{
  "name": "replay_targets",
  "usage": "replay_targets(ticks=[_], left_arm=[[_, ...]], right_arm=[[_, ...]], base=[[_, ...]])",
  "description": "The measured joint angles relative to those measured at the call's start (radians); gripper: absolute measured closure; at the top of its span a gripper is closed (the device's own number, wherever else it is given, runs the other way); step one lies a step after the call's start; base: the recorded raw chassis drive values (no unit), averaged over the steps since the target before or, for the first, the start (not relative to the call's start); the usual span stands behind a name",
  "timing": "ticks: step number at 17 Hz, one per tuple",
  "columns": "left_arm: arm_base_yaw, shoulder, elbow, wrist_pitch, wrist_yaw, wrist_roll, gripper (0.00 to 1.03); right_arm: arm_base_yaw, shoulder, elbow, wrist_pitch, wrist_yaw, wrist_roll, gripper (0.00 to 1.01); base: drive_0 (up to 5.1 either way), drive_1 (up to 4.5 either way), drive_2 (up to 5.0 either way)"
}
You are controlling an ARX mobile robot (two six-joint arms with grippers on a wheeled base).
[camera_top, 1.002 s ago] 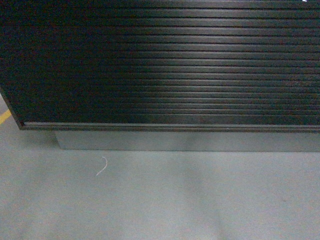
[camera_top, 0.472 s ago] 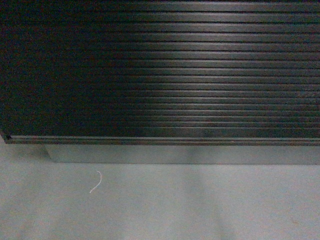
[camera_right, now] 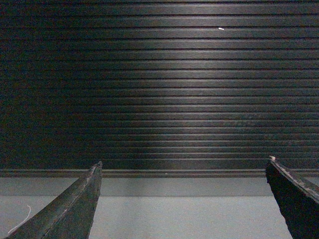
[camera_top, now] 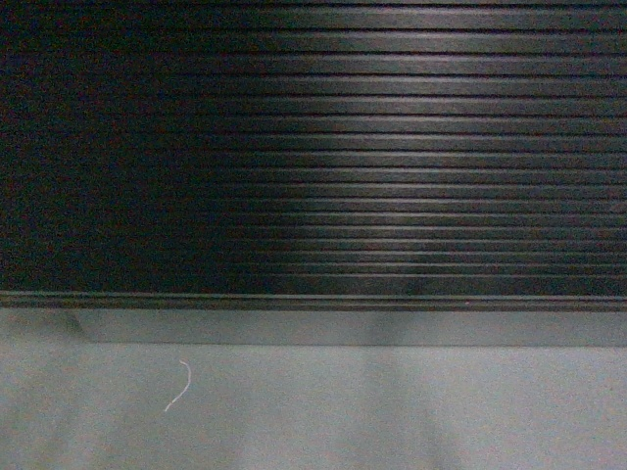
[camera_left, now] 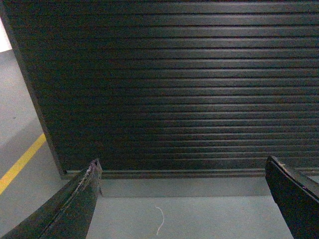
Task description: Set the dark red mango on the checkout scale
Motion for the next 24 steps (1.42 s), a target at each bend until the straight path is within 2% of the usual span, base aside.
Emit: replay_targets(ticks=[17,24], left_arm=[[0.0,0.0,0.0,-0.002,0.0,0.0,0.05],[0.0,0.0,0.0,-0.002,0.0,0.0,0.05]], right_arm=[[0.0,0.0,0.0,-0.001,0.0,0.0,0.03],[0.0,0.0,0.0,0.0,0.0,0.0,0.03]], base=[[0.1,2.69,-2.6],[0.0,0.0,0.0]])
